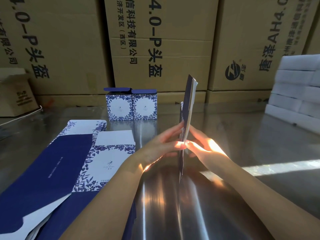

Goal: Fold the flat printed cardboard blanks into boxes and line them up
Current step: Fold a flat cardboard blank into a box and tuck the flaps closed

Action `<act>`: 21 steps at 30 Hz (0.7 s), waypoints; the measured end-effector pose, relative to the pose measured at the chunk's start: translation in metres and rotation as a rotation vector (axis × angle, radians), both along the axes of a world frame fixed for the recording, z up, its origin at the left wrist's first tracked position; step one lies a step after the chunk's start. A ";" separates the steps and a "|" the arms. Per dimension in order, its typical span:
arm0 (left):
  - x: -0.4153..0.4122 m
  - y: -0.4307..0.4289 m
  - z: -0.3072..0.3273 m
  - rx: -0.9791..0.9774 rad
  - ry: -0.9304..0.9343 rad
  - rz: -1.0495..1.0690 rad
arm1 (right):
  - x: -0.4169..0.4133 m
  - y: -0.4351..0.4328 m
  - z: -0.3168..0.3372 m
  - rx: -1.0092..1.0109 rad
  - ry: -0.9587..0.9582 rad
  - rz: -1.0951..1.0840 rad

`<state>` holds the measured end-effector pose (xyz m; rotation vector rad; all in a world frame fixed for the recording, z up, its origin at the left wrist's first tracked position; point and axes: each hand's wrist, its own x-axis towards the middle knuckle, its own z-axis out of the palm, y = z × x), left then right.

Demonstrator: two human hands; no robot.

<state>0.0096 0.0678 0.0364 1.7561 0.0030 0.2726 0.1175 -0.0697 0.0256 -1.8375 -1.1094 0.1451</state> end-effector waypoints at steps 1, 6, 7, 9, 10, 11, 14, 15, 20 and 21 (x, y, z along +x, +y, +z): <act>0.000 0.000 0.000 0.011 -0.004 -0.003 | -0.001 0.000 0.000 -0.002 0.002 0.004; 0.000 0.001 -0.001 -0.029 -0.028 -0.017 | 0.000 -0.001 0.000 0.007 0.001 0.024; -0.001 0.000 -0.001 -0.028 -0.028 -0.015 | 0.000 -0.001 0.000 0.009 0.003 0.027; -0.002 -0.001 0.000 -0.026 -0.026 -0.011 | 0.001 -0.001 -0.001 0.011 0.004 0.029; -0.002 -0.001 0.000 -0.029 -0.021 -0.010 | 0.002 -0.001 -0.001 0.012 0.002 0.028; -0.002 -0.001 0.000 -0.030 -0.017 -0.010 | 0.002 -0.001 -0.001 0.013 0.002 0.029; -0.001 0.000 0.000 -0.036 -0.007 -0.016 | 0.001 -0.001 -0.001 0.013 0.015 0.040; -0.001 0.001 0.001 -0.039 -0.005 -0.015 | 0.000 -0.002 -0.001 0.015 0.020 0.044; -0.003 0.002 -0.001 -0.039 -0.003 0.007 | -0.002 -0.002 -0.001 0.034 0.045 0.043; -0.002 0.002 -0.001 -0.045 -0.007 0.018 | -0.002 -0.001 -0.002 0.031 0.032 0.040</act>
